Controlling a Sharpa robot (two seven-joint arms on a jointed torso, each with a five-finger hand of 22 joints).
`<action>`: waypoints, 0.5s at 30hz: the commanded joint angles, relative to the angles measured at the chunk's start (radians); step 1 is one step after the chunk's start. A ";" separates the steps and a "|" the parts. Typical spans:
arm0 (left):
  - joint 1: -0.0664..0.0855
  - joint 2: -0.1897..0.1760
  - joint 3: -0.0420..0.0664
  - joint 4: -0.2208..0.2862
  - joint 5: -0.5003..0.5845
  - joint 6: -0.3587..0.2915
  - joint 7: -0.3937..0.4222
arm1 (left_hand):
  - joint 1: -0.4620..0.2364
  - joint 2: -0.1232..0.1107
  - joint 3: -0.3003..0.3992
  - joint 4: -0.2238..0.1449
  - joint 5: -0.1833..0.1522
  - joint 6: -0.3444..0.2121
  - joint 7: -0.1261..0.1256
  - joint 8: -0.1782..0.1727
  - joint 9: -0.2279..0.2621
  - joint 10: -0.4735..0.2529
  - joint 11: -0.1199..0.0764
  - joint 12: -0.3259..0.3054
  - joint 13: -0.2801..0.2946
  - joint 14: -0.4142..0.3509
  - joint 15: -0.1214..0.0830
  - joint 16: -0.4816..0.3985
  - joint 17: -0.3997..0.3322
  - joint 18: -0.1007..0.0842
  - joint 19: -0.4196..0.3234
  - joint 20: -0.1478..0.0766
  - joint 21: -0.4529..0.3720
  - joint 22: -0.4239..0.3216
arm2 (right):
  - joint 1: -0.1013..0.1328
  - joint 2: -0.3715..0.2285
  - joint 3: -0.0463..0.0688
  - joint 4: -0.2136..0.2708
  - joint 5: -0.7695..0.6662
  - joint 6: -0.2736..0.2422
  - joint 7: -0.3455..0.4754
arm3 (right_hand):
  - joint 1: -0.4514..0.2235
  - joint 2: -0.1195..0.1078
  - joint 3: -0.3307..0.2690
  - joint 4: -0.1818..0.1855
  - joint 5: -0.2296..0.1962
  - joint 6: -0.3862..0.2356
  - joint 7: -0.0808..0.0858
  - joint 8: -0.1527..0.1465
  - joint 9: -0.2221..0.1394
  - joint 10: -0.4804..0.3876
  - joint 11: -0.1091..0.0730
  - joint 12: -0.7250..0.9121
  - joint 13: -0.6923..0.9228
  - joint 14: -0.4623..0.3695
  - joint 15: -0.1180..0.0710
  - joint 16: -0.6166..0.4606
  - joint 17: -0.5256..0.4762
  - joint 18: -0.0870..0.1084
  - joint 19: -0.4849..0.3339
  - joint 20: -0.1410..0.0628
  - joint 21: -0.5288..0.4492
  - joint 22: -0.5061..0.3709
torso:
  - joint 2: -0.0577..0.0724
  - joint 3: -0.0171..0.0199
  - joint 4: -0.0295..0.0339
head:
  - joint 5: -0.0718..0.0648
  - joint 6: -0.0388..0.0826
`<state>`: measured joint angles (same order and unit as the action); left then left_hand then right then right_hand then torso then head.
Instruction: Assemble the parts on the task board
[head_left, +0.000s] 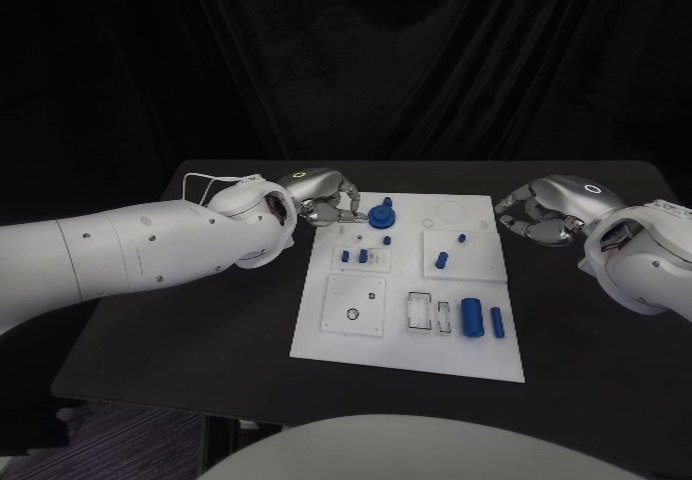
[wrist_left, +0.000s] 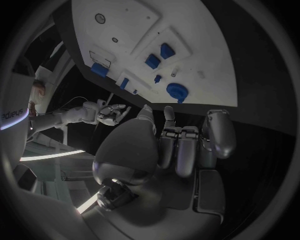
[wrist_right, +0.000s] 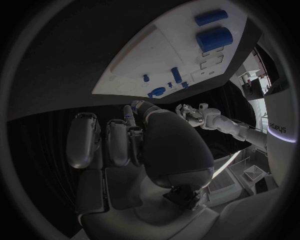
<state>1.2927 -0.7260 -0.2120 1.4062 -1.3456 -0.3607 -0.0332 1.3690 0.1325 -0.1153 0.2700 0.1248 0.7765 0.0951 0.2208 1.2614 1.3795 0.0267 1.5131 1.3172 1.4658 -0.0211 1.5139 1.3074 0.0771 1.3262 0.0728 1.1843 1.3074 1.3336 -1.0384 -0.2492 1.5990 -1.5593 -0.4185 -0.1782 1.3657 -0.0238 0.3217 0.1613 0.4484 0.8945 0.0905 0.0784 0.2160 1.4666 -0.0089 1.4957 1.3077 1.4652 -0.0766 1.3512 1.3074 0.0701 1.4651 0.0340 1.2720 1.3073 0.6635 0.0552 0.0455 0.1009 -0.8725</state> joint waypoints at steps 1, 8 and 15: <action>0.005 0.014 0.000 -0.017 -0.057 0.000 0.224 | 0.089 -0.004 0.029 -0.007 -0.058 -0.060 0.009 -0.096 -0.074 -0.227 0.016 -0.318 0.053 -0.014 0.021 -0.054 0.192 0.013 -0.060 0.022 -0.062 0.134 | -0.002 0.002 0.001 0.000 -0.003 -0.010 -0.007 | -0.012 -0.001 0.006 -0.002 0.005 0.008 -0.001 -0.001 -0.001 0.025 0.000 -0.006 0.186 0.061 0.003 -0.006 0.058 -0.006 0.006 0.002 -0.004 0.178 | 0.001 0.0005 -0.0010 | 0.004 0.000; 0.003 0.079 0.000 -0.110 -0.119 0.071 0.328 | 0.224 -0.079 0.107 -0.074 -0.015 -0.174 -0.076 -0.161 -0.438 -0.989 0.078 -1.082 -0.520 -0.236 0.070 -0.249 -0.007 0.032 -0.125 0.070 -0.121 0.115 | -0.003 0.004 0.001 -0.002 -0.003 -0.014 0.000 | -0.012 -0.001 0.006 -0.003 0.005 0.008 -0.001 -0.001 -0.001 0.015 0.000 -0.016 0.176 0.061 0.003 -0.002 0.061 -0.007 0.007 0.002 -0.001 0.179 | 0.003 -0.0005 0.0012 | 0.001 0.000; -0.016 0.133 0.000 -0.183 -0.196 0.082 0.360 | 0.239 -0.111 0.173 -0.142 0.093 -0.102 -0.151 -0.157 -0.657 -0.967 0.033 -1.085 -0.752 -0.230 0.029 -0.248 -0.094 0.030 -0.084 0.041 -0.102 0.121 | -0.003 0.004 0.001 -0.001 -0.003 -0.013 0.003 | -0.013 -0.001 0.008 -0.003 0.006 0.008 -0.001 -0.001 -0.001 0.003 0.000 -0.029 0.164 0.061 0.002 -0.007 0.057 -0.006 0.006 0.002 -0.006 0.178 | 0.005 -0.0008 -0.0005 | -0.003 0.000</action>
<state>1.2790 -0.5984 -0.2129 1.2302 -1.4749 -0.3064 0.2591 1.6060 0.0329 0.0517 0.1290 0.2121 0.6691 -0.0547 0.0657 0.6131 0.4081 0.0607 0.4250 0.5742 1.2315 0.0085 1.2613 1.2149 0.0925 1.2376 0.1143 1.0780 1.3073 1.3334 -1.0338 -0.2492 1.5972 -1.5593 -0.4205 -0.1751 1.3658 -0.0239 0.3245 0.1585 0.4484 0.8946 0.0905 0.0784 0.2160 1.4665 -0.0090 1.4723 1.3087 1.4652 -0.0766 1.3474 1.3074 0.0702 1.4651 0.0340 1.2721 1.3073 0.6675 0.0552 0.0451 0.0995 -0.8725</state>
